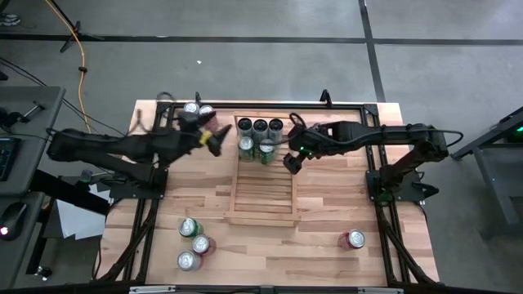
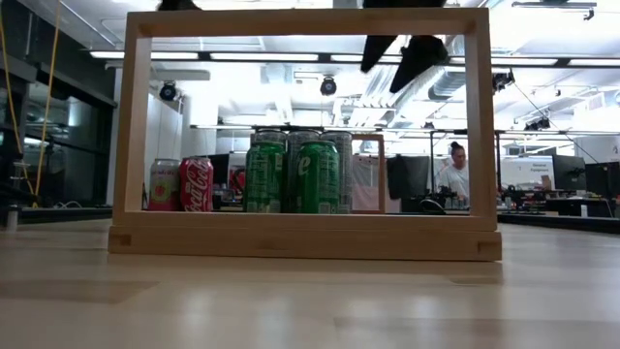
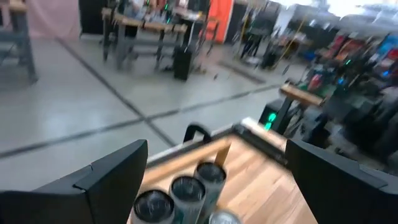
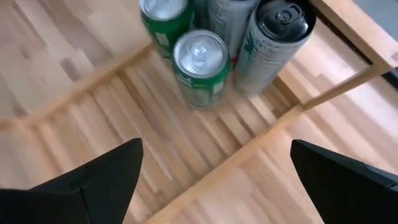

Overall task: Place canned beverage on shelf
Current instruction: Adjust the green can on the shelf

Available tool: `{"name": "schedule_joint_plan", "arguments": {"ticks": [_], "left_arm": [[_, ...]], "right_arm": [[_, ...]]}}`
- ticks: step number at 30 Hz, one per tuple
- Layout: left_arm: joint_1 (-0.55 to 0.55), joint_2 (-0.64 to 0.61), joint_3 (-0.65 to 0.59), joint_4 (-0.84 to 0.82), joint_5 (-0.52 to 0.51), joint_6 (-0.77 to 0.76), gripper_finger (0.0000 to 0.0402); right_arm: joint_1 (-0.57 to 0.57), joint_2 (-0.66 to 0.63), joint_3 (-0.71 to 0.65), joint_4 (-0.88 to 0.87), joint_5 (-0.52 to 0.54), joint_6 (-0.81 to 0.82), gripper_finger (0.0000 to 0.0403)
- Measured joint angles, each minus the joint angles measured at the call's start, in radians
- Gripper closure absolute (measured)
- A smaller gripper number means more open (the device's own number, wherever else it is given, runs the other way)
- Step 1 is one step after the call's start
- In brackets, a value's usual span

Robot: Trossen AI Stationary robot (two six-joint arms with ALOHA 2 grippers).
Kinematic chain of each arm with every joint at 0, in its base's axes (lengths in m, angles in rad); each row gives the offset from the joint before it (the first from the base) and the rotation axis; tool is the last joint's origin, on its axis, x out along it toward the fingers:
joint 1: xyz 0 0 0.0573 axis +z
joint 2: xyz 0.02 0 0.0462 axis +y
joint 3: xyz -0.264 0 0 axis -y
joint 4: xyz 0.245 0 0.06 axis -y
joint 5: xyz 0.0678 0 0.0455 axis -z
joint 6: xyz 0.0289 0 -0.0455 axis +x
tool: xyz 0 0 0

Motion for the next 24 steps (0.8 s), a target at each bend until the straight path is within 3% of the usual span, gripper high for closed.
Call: {"name": "schedule_joint_plan", "arguments": {"ticks": [5,8,12,17,19,24], "left_arm": [[-0.009,-0.118,0.000,-0.015,-0.008,0.032,0.0031],[-0.013,-0.153,0.000,-0.044,-0.010,0.017,0.0031],[-0.014,-0.167,0.000,-0.097,-0.010,-0.041,0.0031],[-0.014,-0.154,0.000,-0.118,-0.010,-0.080,0.0031],[-0.014,-0.147,0.000,-0.123,-0.009,-0.081,0.0032],[-0.014,-0.139,0.000,-0.121,-0.002,-0.100,0.0032]], "right_arm": [[0.021,0.040,-0.087,-0.003,0.010,-0.057,0.0017],[0.035,0.040,-0.215,0.039,0.003,0.002,0.0052],[0.067,0.015,-0.371,0.213,-0.043,0.110,0.0157],[0.087,0.011,-0.455,0.538,-0.055,0.132,0.0363],[0.077,0.031,-0.470,0.638,-0.037,0.103,0.0383],[0.023,0.129,-0.449,0.657,0.025,0.080,0.0394]]}}
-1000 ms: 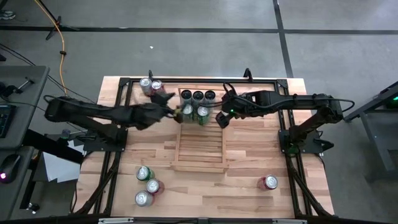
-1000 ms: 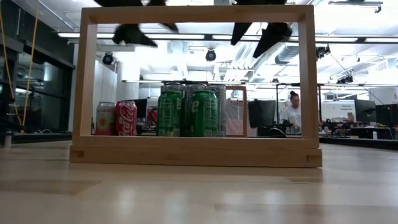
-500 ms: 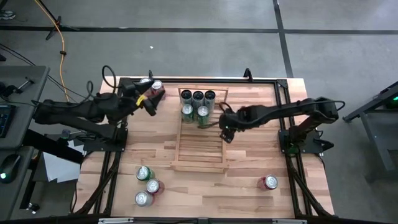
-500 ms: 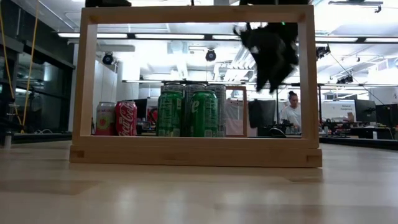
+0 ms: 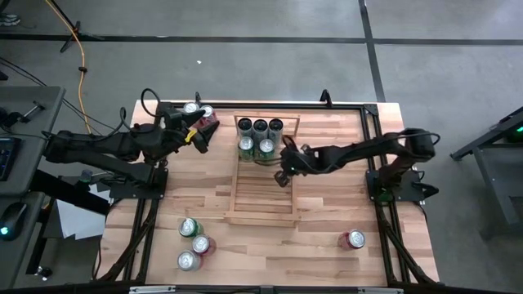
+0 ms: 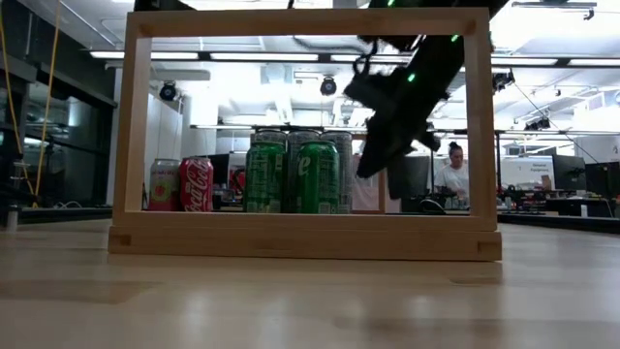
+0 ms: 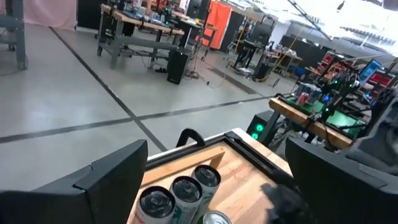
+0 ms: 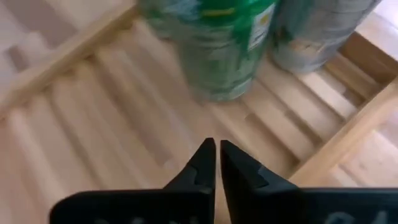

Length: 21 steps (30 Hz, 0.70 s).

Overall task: Place canned beverage on shelf
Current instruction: Adjust the green can on the shelf

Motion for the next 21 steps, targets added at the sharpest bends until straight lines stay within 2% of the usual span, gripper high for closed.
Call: {"name": "schedule_joint_plan", "arguments": {"ticks": [4,21], "left_arm": [[0.000,-0.001,0.000,0.003,0.002,-0.007,0.0032],[0.001,-0.001,0.000,0.003,0.003,-0.025,0.0032]], "right_arm": [[-0.027,0.061,0.006,0.090,-0.030,-0.043,0.0396],[-0.036,0.158,0.008,0.272,-0.057,-0.042,0.0403]]}}
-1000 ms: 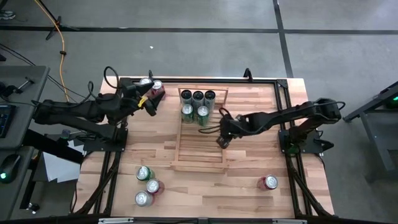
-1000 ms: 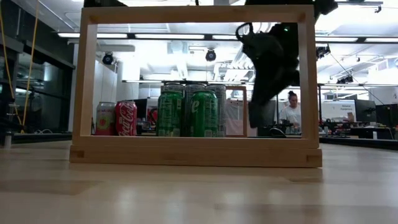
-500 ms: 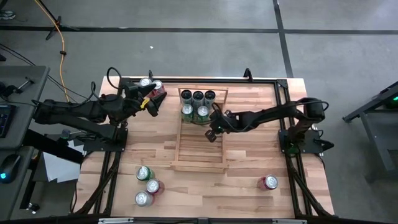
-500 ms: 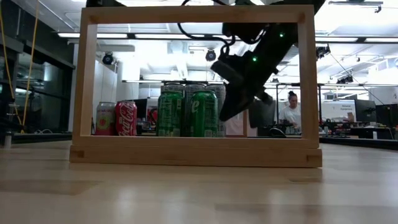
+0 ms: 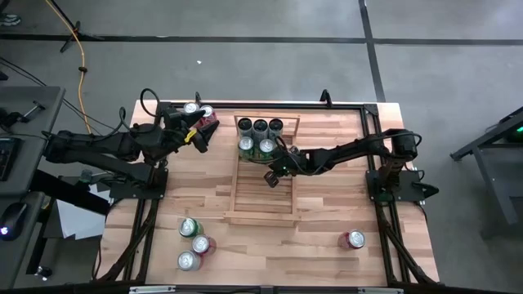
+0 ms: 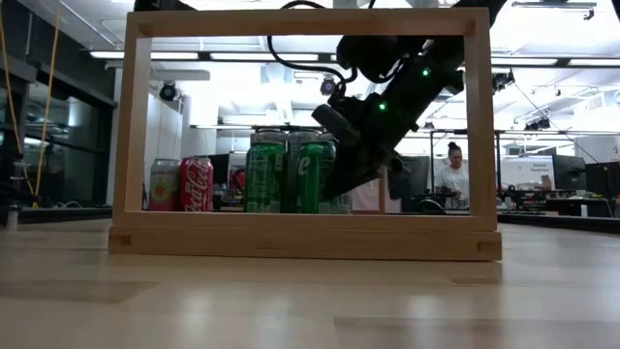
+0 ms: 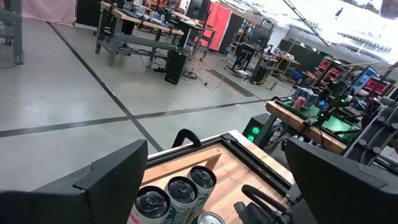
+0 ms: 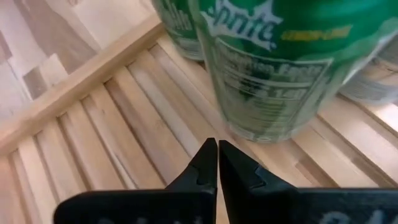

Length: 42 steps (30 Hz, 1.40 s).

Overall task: Place canned beverage on shelf
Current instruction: Adjust the green can on the shelf

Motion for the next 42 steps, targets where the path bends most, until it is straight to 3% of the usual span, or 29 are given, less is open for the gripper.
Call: {"name": "schedule_joint_plan", "arguments": {"ticks": [6,18,24,27,36,42], "left_arm": [[0.000,0.000,0.000,0.000,0.000,0.000,0.0032],[0.000,0.000,0.000,0.000,0.000,-0.006,0.0032],[0.000,0.000,0.000,0.000,0.000,-0.008,0.0032],[0.000,0.000,0.000,0.000,0.000,-0.008,0.0032],[0.000,0.000,0.000,0.000,0.000,-0.009,0.0032],[0.000,0.000,0.000,0.000,0.000,-0.009,0.0032]], "right_arm": [[0.000,0.005,0.000,0.027,0.064,0.003,0.0403],[-0.021,0.005,0.000,0.143,0.055,-0.038,0.0403],[-0.024,0.005,0.000,0.110,-0.075,-0.057,0.0403],[-0.007,0.005,0.000,0.045,-0.090,-0.069,0.0403],[0.014,0.017,-0.003,-0.037,0.037,-0.090,0.0403],[0.006,0.092,-0.006,0.006,0.033,-0.011,0.0403]]}}
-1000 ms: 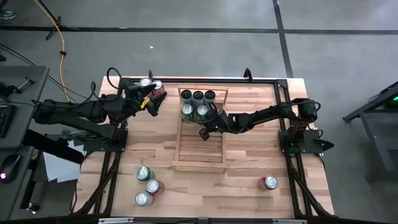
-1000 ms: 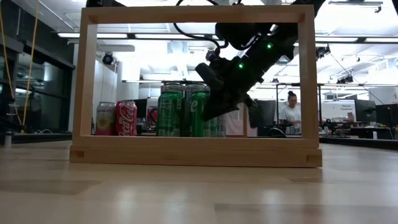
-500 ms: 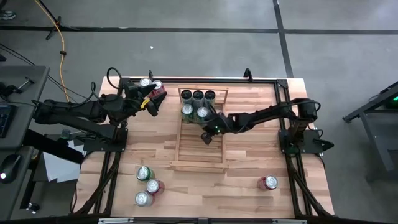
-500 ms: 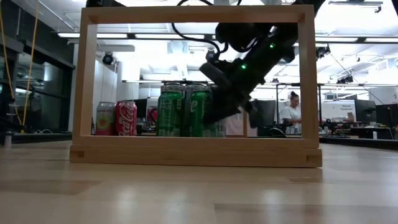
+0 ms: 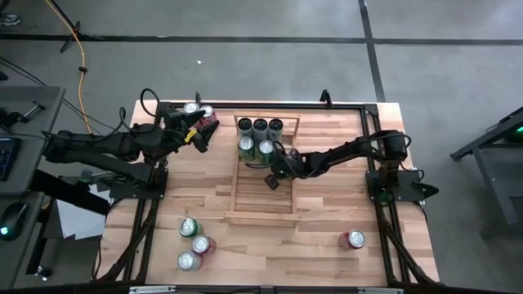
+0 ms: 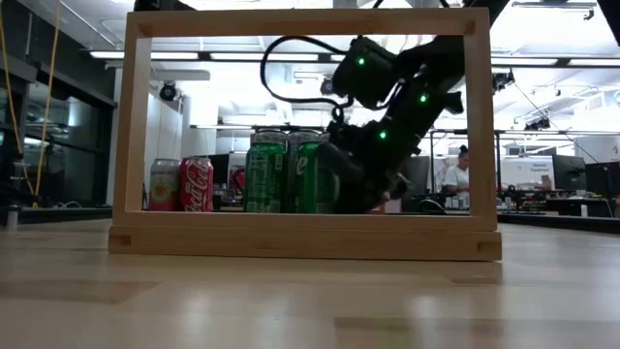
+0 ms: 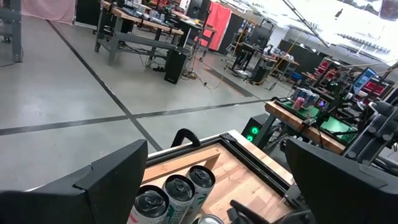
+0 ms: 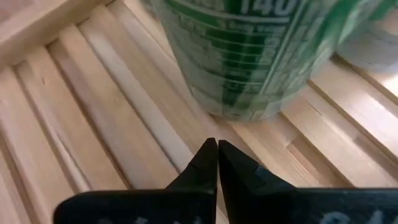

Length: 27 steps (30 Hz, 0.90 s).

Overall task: Place canned beverage on shelf
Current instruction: Adjust the green can on the shelf

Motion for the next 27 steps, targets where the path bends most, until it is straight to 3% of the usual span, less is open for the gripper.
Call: {"name": "schedule_joint_plan", "arguments": {"ticks": [20,27], "left_arm": [[0.000,0.000,0.000,-0.001,0.000,-0.025,0.0032],[0.000,0.000,0.000,-0.001,0.000,-0.026,0.0032]], "right_arm": [[-0.008,0.070,0.002,0.160,0.205,-0.005,0.0403],[-0.013,0.080,0.020,0.174,0.199,-0.020,0.0403]]}}
